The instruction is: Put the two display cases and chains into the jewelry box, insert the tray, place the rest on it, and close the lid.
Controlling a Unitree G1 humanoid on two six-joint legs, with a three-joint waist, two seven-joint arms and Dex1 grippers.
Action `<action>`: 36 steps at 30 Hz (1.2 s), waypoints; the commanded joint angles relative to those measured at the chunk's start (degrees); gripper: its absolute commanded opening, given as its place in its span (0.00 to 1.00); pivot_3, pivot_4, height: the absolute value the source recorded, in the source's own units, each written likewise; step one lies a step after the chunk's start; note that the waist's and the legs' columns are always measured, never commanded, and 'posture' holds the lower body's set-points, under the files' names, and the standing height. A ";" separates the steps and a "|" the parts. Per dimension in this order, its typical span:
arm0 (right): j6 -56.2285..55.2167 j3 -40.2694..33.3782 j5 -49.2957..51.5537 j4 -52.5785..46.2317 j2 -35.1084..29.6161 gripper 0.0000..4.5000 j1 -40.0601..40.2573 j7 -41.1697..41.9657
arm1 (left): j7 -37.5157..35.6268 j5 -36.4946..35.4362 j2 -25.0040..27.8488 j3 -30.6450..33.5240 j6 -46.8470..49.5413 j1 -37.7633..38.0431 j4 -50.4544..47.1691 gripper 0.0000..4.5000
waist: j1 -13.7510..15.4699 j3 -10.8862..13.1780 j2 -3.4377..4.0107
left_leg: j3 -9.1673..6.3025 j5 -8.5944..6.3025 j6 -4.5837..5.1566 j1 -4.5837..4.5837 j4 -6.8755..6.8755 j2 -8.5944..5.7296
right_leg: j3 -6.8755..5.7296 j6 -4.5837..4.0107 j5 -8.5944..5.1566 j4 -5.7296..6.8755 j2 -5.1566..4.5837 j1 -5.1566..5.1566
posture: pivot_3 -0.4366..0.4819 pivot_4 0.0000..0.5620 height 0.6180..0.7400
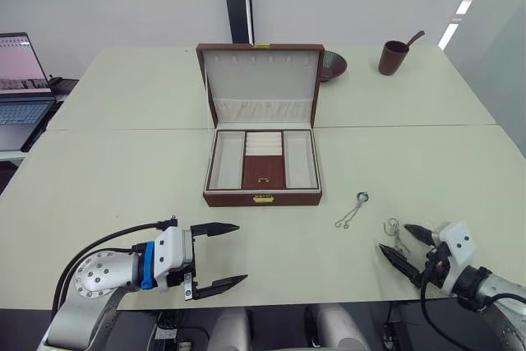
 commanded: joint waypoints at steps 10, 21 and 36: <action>-0.87 2.77 -3.62 4.85 0.45 0.45 -0.66 -2.47 | 0.97 0.61 -1.30 -0.56 -2.30 -0.59 1.11 1.00 | 0.01 -0.61 -0.70 | -0.04 0.00 0.00 0.06 -0.02 0.05 | -0.05 -0.08 -0.02 0.00 0.02 0.05 | 0.48 0.27 1.00; -1.88 2.23 -2.47 6.44 1.04 0.01 -1.80 -3.21 | 1.44 0.54 -1.84 -0.60 -2.35 -1.63 1.75 1.00 | 0.03 -0.72 -0.72 | -0.08 0.00 0.01 0.07 -0.04 0.05 | -0.09 -0.13 -0.04 0.00 0.03 0.08 | 0.48 0.27 1.00; 4.25 -3.81 13.11 -3.41 -4.88 0.01 -7.09 5.22 | 3.50 0.25 -3.48 -0.62 -1.08 -3.58 1.88 1.00 | 0.01 -0.59 -0.29 | -0.04 0.00 0.00 0.08 -0.02 0.03 | -0.03 -0.12 -0.03 0.02 0.03 0.08 | 0.48 0.27 1.00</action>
